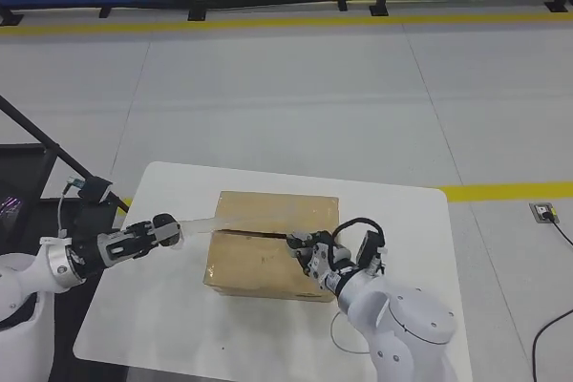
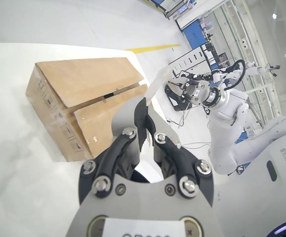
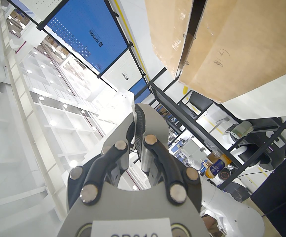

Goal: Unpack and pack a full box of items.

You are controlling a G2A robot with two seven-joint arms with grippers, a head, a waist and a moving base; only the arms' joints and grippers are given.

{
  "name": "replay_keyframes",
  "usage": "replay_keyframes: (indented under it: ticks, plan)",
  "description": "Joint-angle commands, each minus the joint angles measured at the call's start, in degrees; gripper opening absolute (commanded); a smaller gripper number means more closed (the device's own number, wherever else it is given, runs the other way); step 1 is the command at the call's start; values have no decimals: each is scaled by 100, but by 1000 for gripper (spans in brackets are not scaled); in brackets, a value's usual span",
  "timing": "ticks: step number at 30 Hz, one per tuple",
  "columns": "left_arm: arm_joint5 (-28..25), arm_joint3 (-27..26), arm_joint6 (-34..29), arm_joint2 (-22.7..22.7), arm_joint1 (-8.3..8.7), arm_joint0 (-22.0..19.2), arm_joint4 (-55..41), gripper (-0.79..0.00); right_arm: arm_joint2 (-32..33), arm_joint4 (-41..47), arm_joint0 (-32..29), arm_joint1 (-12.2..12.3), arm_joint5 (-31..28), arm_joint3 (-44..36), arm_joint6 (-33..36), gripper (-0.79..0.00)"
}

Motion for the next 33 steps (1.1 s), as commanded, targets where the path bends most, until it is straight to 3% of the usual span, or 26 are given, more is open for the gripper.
replay_keyframes:
  ticks: [1, 9, 15, 17, 27, 33]
  plan:
    - [132, 248, -87, 82, 30, -105, 20, -785, 141, 514, 65, -17, 83, 132, -265, -785]
    - [569, 1186, -695, 471, 156, -691, 30, -785, 266, 2798, 318, 1, 83, 691, -2093, -785]
    - [714, 1700, -819, 835, 215, -1094, 179, -785, 301, 5337, 633, 180, 83, 828, -3836, -785]
    - [734, 1821, -701, 895, 236, -1215, 288, -785, 466, 5792, 695, 298, 83, 1029, -3859, -785]
    - [717, 1828, -644, 897, 240, -1230, 329, -785, 491, 5806, 708, 319, 79, 1067, -3863, -785]
    - [1001, 1911, -462, 1164, 270, -1177, 521, -785, 492, 5830, 705, 351, -462, 1218, -3694, -785]
